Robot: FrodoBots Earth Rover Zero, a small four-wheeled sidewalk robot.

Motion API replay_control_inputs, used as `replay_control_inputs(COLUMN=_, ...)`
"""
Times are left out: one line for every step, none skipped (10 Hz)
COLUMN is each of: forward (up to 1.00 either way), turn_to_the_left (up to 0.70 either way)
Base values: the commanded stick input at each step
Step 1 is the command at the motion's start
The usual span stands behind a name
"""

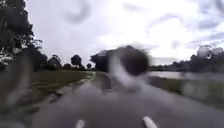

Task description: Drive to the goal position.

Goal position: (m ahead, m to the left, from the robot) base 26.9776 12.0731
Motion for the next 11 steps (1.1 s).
replay_control_inputs(forward=0.85, turn_to_the_left=0.0)
replay_control_inputs(forward=0.85, turn_to_the_left=0.0)
replay_control_inputs(forward=0.85, turn_to_the_left=0.0)
replay_control_inputs(forward=0.85, turn_to_the_left=0.0)
replay_control_inputs(forward=0.85, turn_to_the_left=0.0)
replay_control_inputs(forward=0.85, turn_to_the_left=0.0)
replay_control_inputs(forward=0.85, turn_to_the_left=0.0)
replay_control_inputs(forward=0.85, turn_to_the_left=0.0)
replay_control_inputs(forward=0.85, turn_to_the_left=0.0)
replay_control_inputs(forward=0.85, turn_to_the_left=0.0)
replay_control_inputs(forward=0.85, turn_to_the_left=0.0)
